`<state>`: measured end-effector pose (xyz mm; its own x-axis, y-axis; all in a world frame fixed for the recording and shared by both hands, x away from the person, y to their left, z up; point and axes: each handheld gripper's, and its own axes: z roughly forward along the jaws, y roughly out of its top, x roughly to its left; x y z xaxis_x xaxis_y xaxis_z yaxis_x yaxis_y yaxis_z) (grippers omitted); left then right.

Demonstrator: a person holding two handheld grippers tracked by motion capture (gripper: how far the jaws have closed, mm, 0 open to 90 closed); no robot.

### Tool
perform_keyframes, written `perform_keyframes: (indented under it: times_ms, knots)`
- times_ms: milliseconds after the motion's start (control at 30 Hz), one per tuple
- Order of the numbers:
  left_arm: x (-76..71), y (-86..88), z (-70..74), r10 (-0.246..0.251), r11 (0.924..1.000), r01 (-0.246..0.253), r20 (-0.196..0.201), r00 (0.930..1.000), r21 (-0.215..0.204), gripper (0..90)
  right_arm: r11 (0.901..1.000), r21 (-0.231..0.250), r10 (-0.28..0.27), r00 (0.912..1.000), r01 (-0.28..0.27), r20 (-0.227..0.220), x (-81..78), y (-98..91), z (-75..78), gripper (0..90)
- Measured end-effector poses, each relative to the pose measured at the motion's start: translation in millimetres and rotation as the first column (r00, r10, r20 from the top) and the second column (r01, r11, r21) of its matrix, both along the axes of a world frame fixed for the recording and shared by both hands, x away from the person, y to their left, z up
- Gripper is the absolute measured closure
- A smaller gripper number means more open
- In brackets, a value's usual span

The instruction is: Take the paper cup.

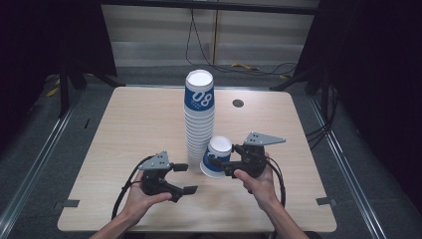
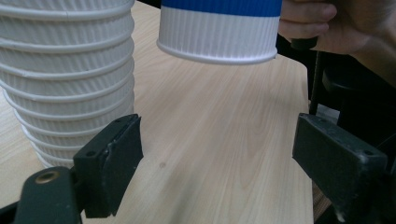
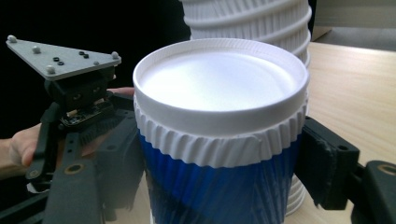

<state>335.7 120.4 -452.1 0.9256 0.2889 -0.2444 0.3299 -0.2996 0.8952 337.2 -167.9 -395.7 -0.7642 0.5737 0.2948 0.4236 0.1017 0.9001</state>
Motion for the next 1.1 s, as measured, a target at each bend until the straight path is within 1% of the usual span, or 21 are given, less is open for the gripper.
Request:
perform_keyframes:
  times_ms: [67,133,200,267,300,333,367,400,433,467,600,633,700,733,800,833,867,967,1100]
  knots:
    - [-1.2,0.9,-2.2,0.011,0.9999,-0.011,0.004,0.9999,-0.007,15.7,1.0,-0.002,0.003,1.0,-0.003,0.004,0.0,0.9,-3.7,25.7]
    - [-1.4,1.3,-3.9,0.008,1.0,-0.008,-0.002,1.0,-0.004,15.7,0.9997,0.005,0.024,0.9997,-0.024,0.008,-0.9,2.1,-5.7,25.8]
    - [-1.1,2.6,-2.9,0.01,0.9998,-0.01,-0.004,0.9999,-0.017,15.7,0.9993,0.008,0.037,0.9993,-0.037,0.009,-1.7,3.4,-8.4,25.8]
    - [-1.7,3.2,-2.2,0.01,0.9997,-0.01,-0.005,0.9999,-0.022,15.7,0.9977,0.016,0.066,0.9978,-0.066,0.009,-2.3,6.5,-11.5,25.8]
    - [-1.7,3.2,-2.2,0.01,0.9997,-0.01,-0.005,0.9999,-0.022,16.1,0.9977,0.016,0.066,0.9978,-0.066,0.009,-2.3,6.5,-11.5,25.8]
    - [-2.0,4.2,-1.8,-0.002,0.9993,0.002,-0.013,0.9999,-0.036,16.1,0.9968,0.011,0.079,0.9968,-0.079,0.017,-2.5,8.2,-13.1,25.8]
    - [-2.4,5.4,-1.2,-0.007,0.9984,0.005,-0.022,0.9997,-0.056,18.6,0.9933,0.024,0.113,0.9935,-0.113,0.015,-3.3,11.6,-15.5,25.8]
    - [-2.8,6.7,-0.6,-0.006,0.9981,0.005,-0.02,0.9998,-0.061,18.6,0.9933,0.024,0.113,0.9935,-0.113,0.015,-3.3,11.6,-15.5,25.8]
    - [-3.2,7.3,-0.3,-0.004,0.9982,0.004,-0.011,0.9999,-0.059,17.9,0.9918,0.022,0.126,0.9919,-0.126,0.017,-3.4,13.2,-16.5,25.8]
    - [-2.8,7.7,-0.8,-0.005,0.9984,0.004,-0.016,0.9999,-0.057,16.8,0.9896,0.025,0.141,0.9899,-0.141,0.014,-3.8,16.6,-17.9,25.8]
    - [-2.6,7.0,-1.6,-0.007,0.9982,0.006,-0.023,0.9997,-0.06,16.1,0.9864,0.037,0.16,0.9871,-0.16,0.01,-3.9,20.3,-20.1,25.9]
    - [-3.5,5.4,-2.1,-0.015,0.9976,0.013,-0.029,0.9995,-0.068,15.8,0.9851,0.04,0.167,0.9859,-0.167,0.009,-4.1,21.4,-20.6,25.9]
    - [-3.5,5.1,-2.1,-0.021,0.9976,0.019,-0.029,0.9994,-0.066,15.7,0.9838,0.048,0.173,0.985,-0.173,0.007,-3.8,22.0,-20.7,25.9]
    - [-4.4,3.5,-1.8,-0.02,0.9964,0.017,-0.043,0.9989,-0.083,15.7,0.9793,0.069,0.191,0.9815,-0.19,-0.005,-2.6,22.8,-20.6,26.1]
    - [-4.6,2.7,-1.5,-0.026,0.9962,0.023,-0.038,0.9989,-0.084,15.7,0.9758,0.083,0.203,0.9792,-0.202,-0.001,-2.5,25.7,-20.1,26.3]
    - [-4.9,2.2,-1.2,-0.023,0.9967,0.02,-0.034,0.9992,-0.079,15.7,0.9736,0.08,0.214,0.9768,-0.214,0.008,-2.8,27.9,-19.7,26.4]
    - [-5.4,1.4,-1.1,-0.022,0.9955,0.018,-0.041,0.9989,-0.093,15.7,0.9727,0.078,0.219,0.9758,-0.218,0.007,-3.3,29.9,-19.5,26.4]
    - [-6.0,0.0,-2.0,-0.021,0.9959,0.018,-0.04,0.999,-0.089,15.0,0.969,0.077,0.234,0.972,-0.235,0.014,-3.5,34.7,-20.3,26.6]
    - [-5.8,-1.5,-4.2,-0.018,0.9963,0.015,-0.039,0.9991,-0.085,13.5,0.9694,0.06,0.238,0.9713,-0.238,0.005,-3.9,39.0,-22.2,26.8]
